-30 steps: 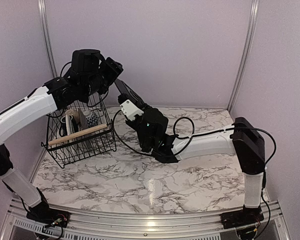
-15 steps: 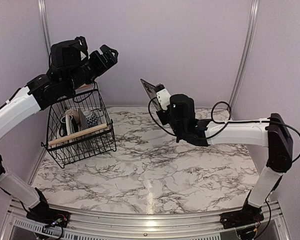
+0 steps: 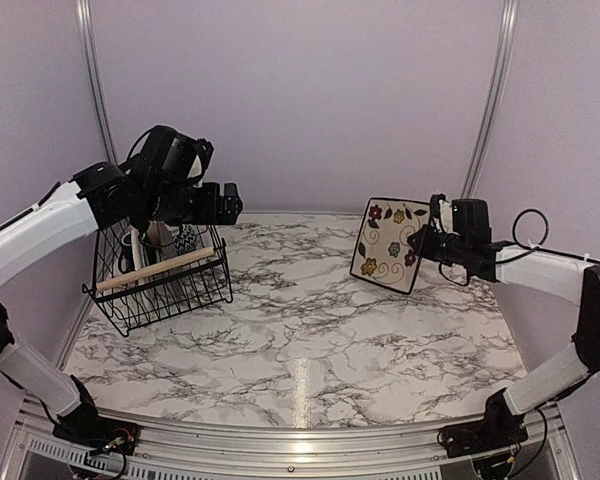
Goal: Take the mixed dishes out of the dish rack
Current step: Place the plate in the corner of the board.
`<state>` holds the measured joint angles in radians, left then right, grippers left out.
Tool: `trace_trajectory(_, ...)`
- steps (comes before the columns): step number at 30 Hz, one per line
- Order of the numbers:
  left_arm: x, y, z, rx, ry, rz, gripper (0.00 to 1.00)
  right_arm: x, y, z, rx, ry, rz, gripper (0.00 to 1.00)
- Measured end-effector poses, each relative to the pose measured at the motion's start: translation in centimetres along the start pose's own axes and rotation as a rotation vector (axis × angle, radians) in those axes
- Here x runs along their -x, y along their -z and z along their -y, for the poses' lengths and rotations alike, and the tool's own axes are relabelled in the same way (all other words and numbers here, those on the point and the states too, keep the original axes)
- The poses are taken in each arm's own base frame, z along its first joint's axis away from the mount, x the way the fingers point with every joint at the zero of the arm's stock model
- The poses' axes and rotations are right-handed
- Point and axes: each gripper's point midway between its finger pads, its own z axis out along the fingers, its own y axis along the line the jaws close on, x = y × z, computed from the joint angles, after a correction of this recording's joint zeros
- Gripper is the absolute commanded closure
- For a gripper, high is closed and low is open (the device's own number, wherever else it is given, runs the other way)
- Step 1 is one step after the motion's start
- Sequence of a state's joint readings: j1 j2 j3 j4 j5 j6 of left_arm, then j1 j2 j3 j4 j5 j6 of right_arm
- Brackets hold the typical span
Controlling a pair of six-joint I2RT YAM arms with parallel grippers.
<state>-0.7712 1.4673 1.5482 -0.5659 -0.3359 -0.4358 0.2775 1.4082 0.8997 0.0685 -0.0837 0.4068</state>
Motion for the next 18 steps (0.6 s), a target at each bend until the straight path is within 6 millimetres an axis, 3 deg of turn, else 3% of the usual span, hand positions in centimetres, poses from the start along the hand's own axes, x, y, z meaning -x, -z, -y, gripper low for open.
trace_trajectory(3,-2.7,-0.7,-0.6,0.021,-0.056,-0.096,0.02,-2.5,0.1,1.5,0.033,-0.109,-0.098,1.00)
trace_trajectory(6,-3.9,-0.9,-0.8,0.024,-0.089,-0.148,0.03,-3.5,0.5,2.4,0.104,-0.246,-0.155,1.00)
trace_trajectory(9,-4.6,-0.9,-1.0,0.029,-0.109,-0.174,0.03,-3.3,0.3,3.8,0.151,-0.365,-0.154,1.00)
trace_trajectory(18,-5.4,-1.0,-1.4,0.044,-0.119,-0.198,0.02,-4.5,-1.5,11.8,0.132,-0.657,-0.139,1.00)
